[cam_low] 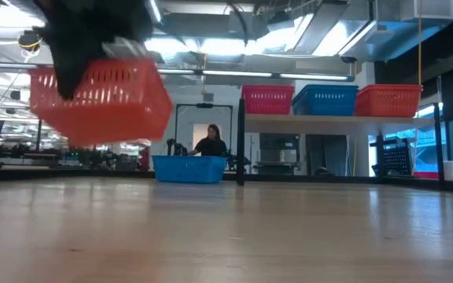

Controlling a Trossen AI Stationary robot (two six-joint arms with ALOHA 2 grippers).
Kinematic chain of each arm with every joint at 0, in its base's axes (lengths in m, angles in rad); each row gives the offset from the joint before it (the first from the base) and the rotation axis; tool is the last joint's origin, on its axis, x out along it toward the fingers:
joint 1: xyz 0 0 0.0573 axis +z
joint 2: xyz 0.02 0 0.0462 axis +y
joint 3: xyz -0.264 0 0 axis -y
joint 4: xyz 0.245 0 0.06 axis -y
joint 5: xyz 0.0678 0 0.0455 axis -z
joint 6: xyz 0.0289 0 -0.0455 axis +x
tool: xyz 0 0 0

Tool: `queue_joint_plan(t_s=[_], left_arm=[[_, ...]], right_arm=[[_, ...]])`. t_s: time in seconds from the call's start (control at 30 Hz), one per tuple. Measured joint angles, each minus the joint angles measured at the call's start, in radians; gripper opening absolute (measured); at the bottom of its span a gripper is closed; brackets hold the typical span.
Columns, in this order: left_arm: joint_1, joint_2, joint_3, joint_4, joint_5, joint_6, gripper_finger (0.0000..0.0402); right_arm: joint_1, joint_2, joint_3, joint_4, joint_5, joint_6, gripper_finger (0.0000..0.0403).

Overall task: Stack baskets on shelf by color
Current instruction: Stack the orange bin on top of the stacked orange bins on the shelf

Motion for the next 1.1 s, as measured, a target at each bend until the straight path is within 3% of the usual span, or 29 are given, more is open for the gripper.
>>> queue_joint_plan(t_s=[0.27,0.43,0.57,0.77,0.83,0.97,1.1], left_arm=[[-0.018,-0.151,0.130,-0.032,-0.163,0.152,0.0000],[-0.036,-0.156,0.283,-0.052,-0.259,0.288,0.0000],[-0.055,-0.156,0.387,-0.085,-0.401,0.399,0.0000],[-0.057,-0.155,0.492,-0.085,-0.542,0.602,0.0000],[-0.044,-0.149,0.510,-0.086,-0.545,0.636,0.0000],[-0.030,-0.144,0.514,-0.115,-0.495,0.778,0.0000],[-0.030,-0.142,0.515,-0.140,-0.364,0.822,0.0000]], right_arm=[[-0.002,-0.001,-0.111,0.109,0.001,-0.042,0.0081],[-0.003,0.001,-0.176,0.164,0.003,-0.068,0.0081],[-0.003,0.000,-0.180,0.163,0.008,-0.062,0.0081],[-0.003,-0.009,-0.181,0.126,0.242,0.064,0.0081],[-0.004,-0.014,-0.181,0.122,0.300,0.092,0.0081],[-0.003,-0.015,-0.181,0.136,0.306,0.035,0.0081],[-0.003,-0.013,-0.181,0.160,0.306,-0.053,0.0081]])
